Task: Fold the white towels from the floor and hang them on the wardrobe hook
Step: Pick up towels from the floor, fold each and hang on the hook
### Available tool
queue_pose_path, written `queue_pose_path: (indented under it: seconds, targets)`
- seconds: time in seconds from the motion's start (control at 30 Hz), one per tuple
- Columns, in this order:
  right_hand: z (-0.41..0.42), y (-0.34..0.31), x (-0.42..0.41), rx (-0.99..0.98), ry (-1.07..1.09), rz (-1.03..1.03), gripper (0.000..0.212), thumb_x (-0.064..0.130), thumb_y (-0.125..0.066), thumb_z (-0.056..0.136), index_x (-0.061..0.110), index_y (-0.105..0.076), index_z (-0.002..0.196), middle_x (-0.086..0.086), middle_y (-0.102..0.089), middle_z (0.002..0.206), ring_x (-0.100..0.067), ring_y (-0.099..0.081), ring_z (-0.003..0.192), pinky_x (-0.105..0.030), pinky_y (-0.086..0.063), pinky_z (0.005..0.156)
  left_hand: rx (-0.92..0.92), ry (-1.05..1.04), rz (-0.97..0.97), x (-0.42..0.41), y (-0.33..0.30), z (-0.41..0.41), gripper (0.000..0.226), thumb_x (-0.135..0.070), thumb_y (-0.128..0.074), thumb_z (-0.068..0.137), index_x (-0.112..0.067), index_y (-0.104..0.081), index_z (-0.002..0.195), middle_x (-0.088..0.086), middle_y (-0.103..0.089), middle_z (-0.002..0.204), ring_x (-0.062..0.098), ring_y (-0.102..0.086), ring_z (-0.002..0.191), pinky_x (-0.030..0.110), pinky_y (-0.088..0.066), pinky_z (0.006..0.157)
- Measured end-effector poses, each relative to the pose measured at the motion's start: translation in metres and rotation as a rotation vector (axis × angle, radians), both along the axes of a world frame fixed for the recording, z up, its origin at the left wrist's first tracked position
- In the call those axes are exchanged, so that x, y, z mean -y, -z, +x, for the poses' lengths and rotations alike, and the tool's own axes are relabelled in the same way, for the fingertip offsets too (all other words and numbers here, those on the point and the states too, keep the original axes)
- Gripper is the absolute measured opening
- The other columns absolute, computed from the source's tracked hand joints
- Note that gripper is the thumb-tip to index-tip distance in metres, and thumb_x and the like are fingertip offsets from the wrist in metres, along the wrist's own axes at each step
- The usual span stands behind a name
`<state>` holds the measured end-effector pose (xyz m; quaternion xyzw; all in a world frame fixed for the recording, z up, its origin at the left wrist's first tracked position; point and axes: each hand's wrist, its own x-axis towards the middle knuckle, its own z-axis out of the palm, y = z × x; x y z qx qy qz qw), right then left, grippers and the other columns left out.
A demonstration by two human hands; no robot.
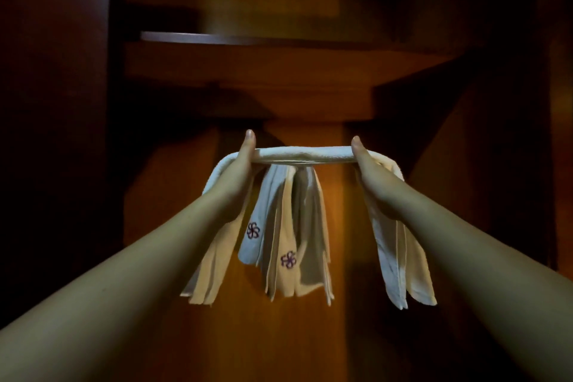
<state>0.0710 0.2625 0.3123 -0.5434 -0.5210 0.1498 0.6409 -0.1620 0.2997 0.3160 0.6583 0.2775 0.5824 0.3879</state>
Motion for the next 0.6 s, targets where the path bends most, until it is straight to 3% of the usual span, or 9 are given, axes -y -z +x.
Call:
queue_pose_path:
  seconds: [0.1,0.17,0.23,0.3,0.33,0.4,0.47,0.53,0.6]
  targets:
    - [0.011,-0.030,-0.043,0.038,-0.092,-0.022,0.115,0.102,-0.041,0.056,0.026,-0.053,0.142,-0.010,-0.057,0.139,-0.026,-0.056,0.126,-0.040,-0.044,0.108,0.031,-0.002,0.032,-0.042,-0.024,0.009,0.052,-0.060,-0.032,0.102,-0.018,-0.063,0.106,-0.003,-0.066,0.108,0.005,-0.061,0.104,0.015,-0.039,0.088]
    - [0.018,-0.044,-0.074,0.039,-0.198,-0.035,0.137,0.108,-0.042,0.034,0.027,-0.049,0.145,-0.009,-0.054,0.144,-0.028,-0.053,0.131,-0.047,-0.041,0.113,0.022,-0.017,0.043,-0.072,-0.037,0.013,0.061,-0.063,-0.031,0.101,-0.014,-0.062,0.120,-0.003,-0.064,0.118,0.006,-0.061,0.112,0.015,-0.037,0.093]
    - [0.024,-0.052,-0.110,0.010,-0.269,-0.028,0.133,0.105,-0.046,0.040,0.028,-0.046,0.148,-0.008,-0.050,0.150,-0.027,-0.048,0.137,-0.050,-0.036,0.117,-0.021,0.035,0.024,-0.099,-0.047,0.018,0.067,-0.069,-0.027,0.098,-0.015,-0.064,0.114,-0.005,-0.071,0.116,-0.005,-0.067,0.098,0.007,-0.045,0.081]
    - [0.028,-0.056,-0.141,-0.046,-0.318,-0.037,0.114,0.097,-0.046,0.063,0.026,-0.041,0.152,-0.009,-0.044,0.155,-0.027,-0.043,0.142,-0.051,-0.031,0.119,-0.045,0.083,-0.020,-0.125,-0.054,0.024,0.069,-0.073,-0.020,0.097,-0.019,-0.062,0.106,-0.012,-0.076,0.094,-0.007,-0.070,0.080,0.006,-0.049,0.062]
    - [0.029,-0.058,-0.157,-0.057,-0.354,-0.050,0.107,0.092,-0.044,0.073,0.025,-0.037,0.155,-0.009,-0.040,0.158,-0.028,-0.039,0.145,-0.051,-0.029,0.121,-0.050,0.071,-0.043,-0.140,-0.057,0.028,0.072,-0.074,-0.018,0.096,-0.019,-0.061,0.113,-0.012,-0.075,0.101,-0.005,-0.069,0.084,0.007,-0.049,0.067]
    - [0.031,-0.062,-0.186,-0.051,-0.398,-0.067,0.100,0.088,-0.039,0.080,0.025,-0.030,0.158,-0.010,-0.032,0.162,-0.029,-0.032,0.149,-0.052,-0.024,0.122,-0.030,-0.030,-0.047,-0.163,-0.060,0.034,0.082,-0.077,-0.015,0.093,-0.017,-0.055,0.131,-0.002,-0.061,0.136,0.000,-0.060,0.112,0.012,-0.039,0.093]
    - [0.033,-0.065,-0.209,-0.050,-0.398,-0.069,0.099,0.086,-0.037,0.083,0.024,-0.026,0.159,-0.009,-0.026,0.165,-0.028,-0.026,0.151,-0.050,-0.021,0.123,-0.047,-0.064,-0.054,-0.182,-0.063,0.036,0.106,-0.088,-0.019,0.082,-0.011,-0.039,0.152,0.008,-0.038,0.159,0.012,-0.034,0.146,0.024,-0.020,0.118]
    - [0.032,-0.068,-0.227,-0.018,-0.392,-0.084,0.101,0.087,-0.037,0.081,0.024,-0.026,0.159,-0.006,-0.024,0.166,-0.024,-0.025,0.152,-0.046,-0.020,0.123,-0.090,-0.082,-0.061,-0.201,-0.063,0.035,0.117,-0.094,-0.022,0.072,-0.012,-0.034,0.155,0.005,-0.031,0.162,0.015,-0.022,0.151,0.030,-0.012,0.121]
    - [0.029,-0.068,-0.242,0.023,-0.420,-0.118,0.109,0.094,-0.038,0.073,0.027,-0.027,0.159,-0.004,-0.022,0.167,-0.023,-0.024,0.152,-0.047,-0.018,0.124,-0.039,-0.169,-0.056,-0.220,-0.060,0.034,0.116,-0.099,-0.022,0.067,-0.016,-0.056,0.140,0.004,-0.051,0.148,0.017,-0.044,0.139,0.029,-0.027,0.117]
